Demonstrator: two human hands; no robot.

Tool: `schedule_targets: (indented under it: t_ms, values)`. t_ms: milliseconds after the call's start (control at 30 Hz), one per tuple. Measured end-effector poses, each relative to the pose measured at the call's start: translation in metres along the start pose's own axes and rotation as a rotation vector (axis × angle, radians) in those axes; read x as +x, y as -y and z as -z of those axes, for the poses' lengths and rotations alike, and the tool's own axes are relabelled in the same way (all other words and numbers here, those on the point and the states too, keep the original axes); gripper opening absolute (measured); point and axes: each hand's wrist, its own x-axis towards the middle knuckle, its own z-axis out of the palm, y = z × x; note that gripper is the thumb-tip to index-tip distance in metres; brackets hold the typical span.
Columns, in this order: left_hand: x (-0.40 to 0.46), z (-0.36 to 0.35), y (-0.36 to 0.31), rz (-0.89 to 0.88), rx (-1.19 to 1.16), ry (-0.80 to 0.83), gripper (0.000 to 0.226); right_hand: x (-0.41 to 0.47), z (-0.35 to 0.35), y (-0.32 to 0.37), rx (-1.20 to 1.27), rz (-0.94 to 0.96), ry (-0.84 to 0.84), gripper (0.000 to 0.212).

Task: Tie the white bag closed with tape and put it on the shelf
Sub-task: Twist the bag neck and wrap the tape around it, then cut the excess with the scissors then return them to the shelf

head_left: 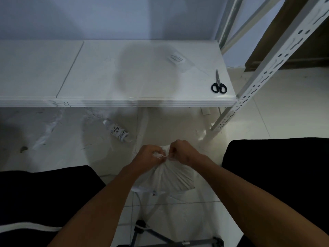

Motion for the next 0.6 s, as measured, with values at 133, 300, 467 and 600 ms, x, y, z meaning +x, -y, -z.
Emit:
schedule_targets:
  t_ms: [133, 300, 467, 600]
  values:
    - [0.002, -0.004, 0.003, -0.054, 0.022, 0.011, 0.009, 0.020, 0.066, -0.001, 0.151, -0.153, -0.473, 0.019]
    - [0.002, -0.012, 0.004, -0.040, 0.008, -0.016, 0.012, 0.051, 0.149, -0.036, 0.288, -0.466, -0.977, 0.030]
    - [0.003, -0.016, 0.006, -0.059, -0.009, -0.052, 0.016, 0.067, 0.166, -0.070, 0.242, -0.654, -0.816, 0.045]
    - [0.007, -0.019, 0.010, -0.086, 0.020, -0.053, 0.021, 0.078, 0.171, -0.086, 0.189, -0.654, -0.801, 0.048]
